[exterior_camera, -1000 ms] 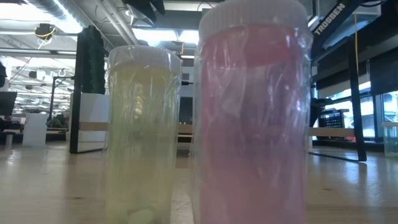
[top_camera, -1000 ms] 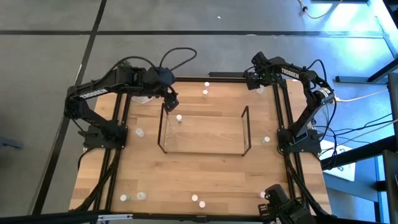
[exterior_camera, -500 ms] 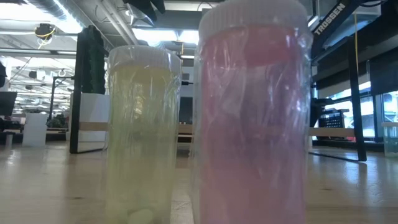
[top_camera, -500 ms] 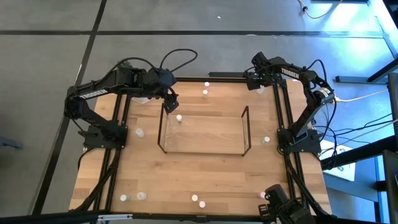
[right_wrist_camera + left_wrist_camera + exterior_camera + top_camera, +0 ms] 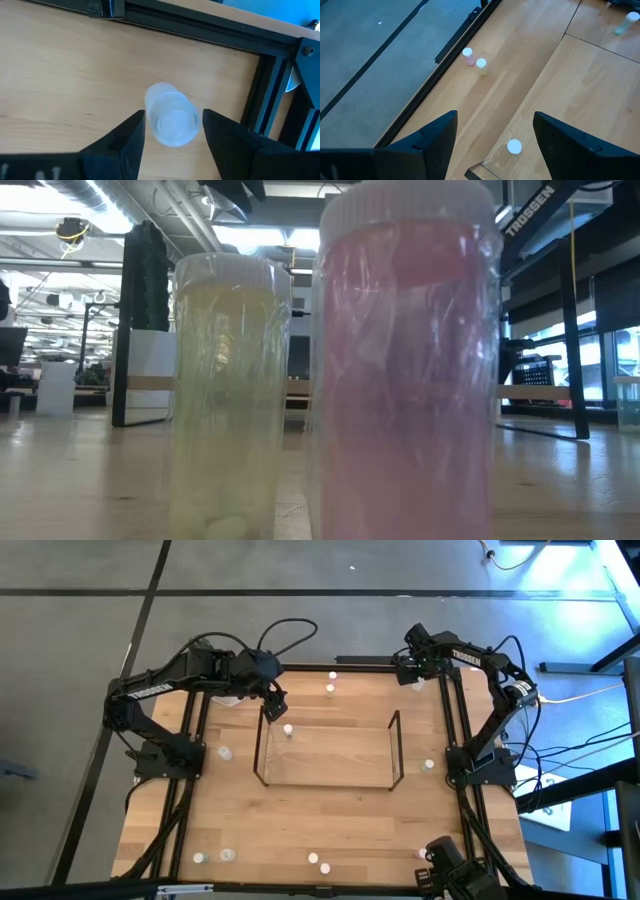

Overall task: Pick and place medicine bottles onto shelf by color
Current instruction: Put the top white pill bottle on the shelf

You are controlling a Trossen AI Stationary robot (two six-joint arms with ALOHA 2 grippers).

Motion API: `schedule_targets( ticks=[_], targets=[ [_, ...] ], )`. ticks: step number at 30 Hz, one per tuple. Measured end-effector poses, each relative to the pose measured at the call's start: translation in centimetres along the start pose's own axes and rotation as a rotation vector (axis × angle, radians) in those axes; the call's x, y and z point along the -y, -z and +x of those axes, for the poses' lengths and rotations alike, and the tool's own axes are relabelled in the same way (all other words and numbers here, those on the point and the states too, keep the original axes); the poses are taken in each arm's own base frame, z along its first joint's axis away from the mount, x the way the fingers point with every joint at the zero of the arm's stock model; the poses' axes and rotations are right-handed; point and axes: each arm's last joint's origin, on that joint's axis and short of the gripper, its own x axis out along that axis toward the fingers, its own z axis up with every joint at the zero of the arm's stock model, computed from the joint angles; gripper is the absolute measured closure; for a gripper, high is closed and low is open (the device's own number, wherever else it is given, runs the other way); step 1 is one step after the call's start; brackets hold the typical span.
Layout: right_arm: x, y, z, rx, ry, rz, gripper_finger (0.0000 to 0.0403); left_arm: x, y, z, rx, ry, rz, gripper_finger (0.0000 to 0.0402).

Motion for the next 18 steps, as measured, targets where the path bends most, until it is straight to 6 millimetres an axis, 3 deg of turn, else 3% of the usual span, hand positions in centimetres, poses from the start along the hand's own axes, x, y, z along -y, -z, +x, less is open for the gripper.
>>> schedule_targets(
  ticks=[8,18],
  targets=[
    [-0.3,-0.1,1.3,-0.041,0.012,-0.017,0.0202,0.0,0.0,0.0,0.0,0.0,0.0,0.0147],
    [-0.3,-0.2,1.3,-0.028,0.009,-0.004,0.0207,0.0,0.0,0.0,0.0,0.0,0.0,0.0147]
  ],
)
